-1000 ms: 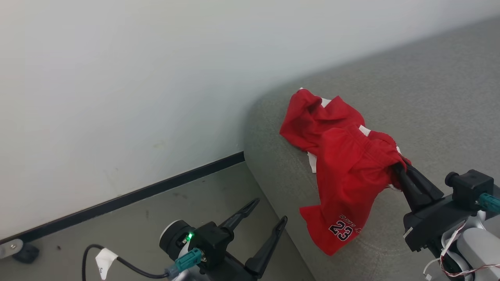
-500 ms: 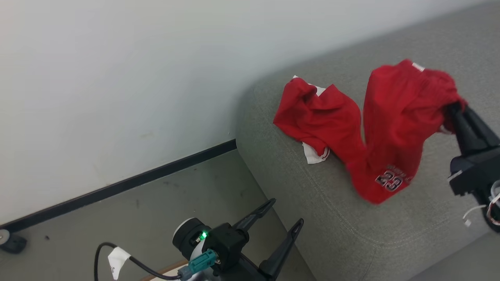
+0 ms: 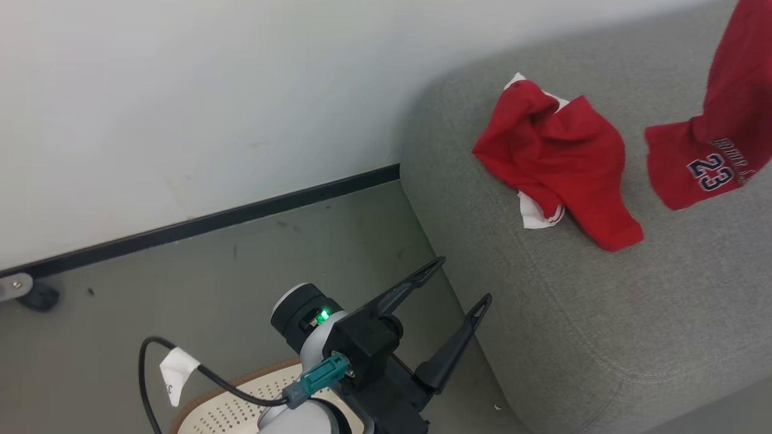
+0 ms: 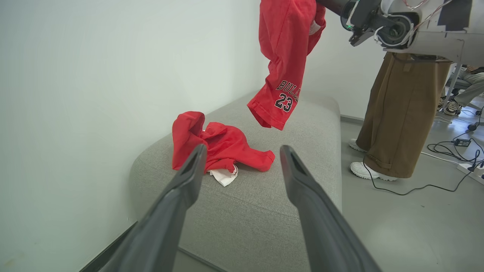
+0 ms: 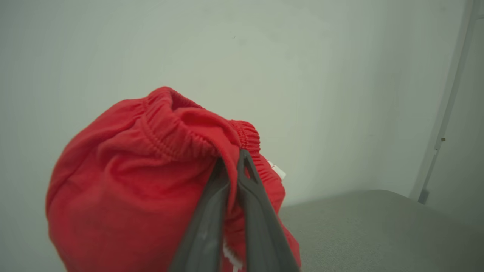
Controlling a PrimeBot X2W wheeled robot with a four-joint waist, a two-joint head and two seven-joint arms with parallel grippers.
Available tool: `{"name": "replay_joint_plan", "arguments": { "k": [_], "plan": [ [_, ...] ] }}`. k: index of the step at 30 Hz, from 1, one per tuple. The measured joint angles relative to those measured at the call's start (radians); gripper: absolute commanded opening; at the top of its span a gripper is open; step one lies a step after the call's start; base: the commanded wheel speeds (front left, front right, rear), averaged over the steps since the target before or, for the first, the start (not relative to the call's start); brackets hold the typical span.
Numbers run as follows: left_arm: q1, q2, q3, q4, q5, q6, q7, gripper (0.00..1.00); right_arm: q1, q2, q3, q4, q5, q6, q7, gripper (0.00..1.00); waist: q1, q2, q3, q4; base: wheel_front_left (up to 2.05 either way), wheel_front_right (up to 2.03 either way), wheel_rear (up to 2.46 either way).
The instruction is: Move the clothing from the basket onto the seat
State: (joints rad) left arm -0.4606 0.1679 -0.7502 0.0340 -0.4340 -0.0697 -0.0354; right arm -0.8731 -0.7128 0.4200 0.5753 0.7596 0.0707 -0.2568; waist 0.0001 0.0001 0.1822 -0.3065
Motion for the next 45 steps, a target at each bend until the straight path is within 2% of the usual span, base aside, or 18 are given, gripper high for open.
{"name": "replay_joint_plan", "arguments": {
  "k": [10,20,26,27,28,30,31,32,39,45],
  "plan": [
    [-0.09,-0.017,-0.008,-0.04,0.024,-0.001,0.026,1.0,-0.049,-0.004,-0.029,0.187,0.015,0.0,0.0,0.0,0.0,0.0001,0.104,0.085,0.0,0.0,0.0],
    [-0.136,-0.02,0.002,-0.035,0.03,-0.002,0.025,1.0,-0.058,0.128,0.0,0.337,0.008,-0.006,0.0,0.0,0.0001,0.0001,0.196,0.168,0.0,0.0,0.0],
    [-0.136,-0.01,0.01,-0.017,0.031,-0.002,0.019,1.0,-0.056,0.186,0.012,0.385,-0.007,-0.012,0.0,0.0,0.0,0.0001,0.224,0.19,0.0,0.0,0.0],
    [-0.136,-0.01,0.01,-0.015,0.031,-0.002,0.016,1.0,-0.056,0.19,0.014,0.392,-0.012,-0.012,0.0,0.04,0.0,0.0001,0.225,0.191,0.0,0.0,0.0],
    [-0.136,-0.01,0.012,-0.013,0.031,-0.002,0.015,1.0,-0.056,0.195,0.019,0.399,-0.016,-0.011,0.0,0.24,0.0,0.0001,0.225,0.19,0.0,0.0,0.0],
    [-0.136,-0.002,0.023,-0.008,0.031,-0.002,0.007,1.0,-0.055,0.219,0.036,0.404,-0.033,-0.007,0.0,0.43,-0.0001,0.0001,0.222,0.182,0.0,0.0,0.0],
    [-0.136,-0.002,0.023,-0.006,0.031,-0.002,0.007,1.0,-0.054,0.224,0.038,0.406,-0.04,-0.004,0.0,0.81,-0.0001,0.0001,0.22,0.179,0.0,0.0,0.0],
    [-0.136,-0.002,0.023,-0.004,0.031,-0.002,0.007,1.0,-0.052,0.227,0.036,0.408,-0.041,0.0,0.0,1.0,-0.0001,0.0001,0.218,0.176,0.0,0.0,0.0],
    [-0.126,0.01,0.042,0.026,0.026,-0.001,-0.012,1.0,0.007,0.244,0.039,0.404,-0.061,0.018,0.0,1.0,-0.0001,0.0001,0.193,0.15,0.0,0.0,0.0],
    [-0.107,0.019,0.078,0.075,0.007,0.004,-0.046,1.0,0.066,0.265,0.059,0.345,-0.112,0.019,0.0,1.0,-0.0002,-0.0001,0.154,0.132,0.0,0.0,0.0]
  ]
}}
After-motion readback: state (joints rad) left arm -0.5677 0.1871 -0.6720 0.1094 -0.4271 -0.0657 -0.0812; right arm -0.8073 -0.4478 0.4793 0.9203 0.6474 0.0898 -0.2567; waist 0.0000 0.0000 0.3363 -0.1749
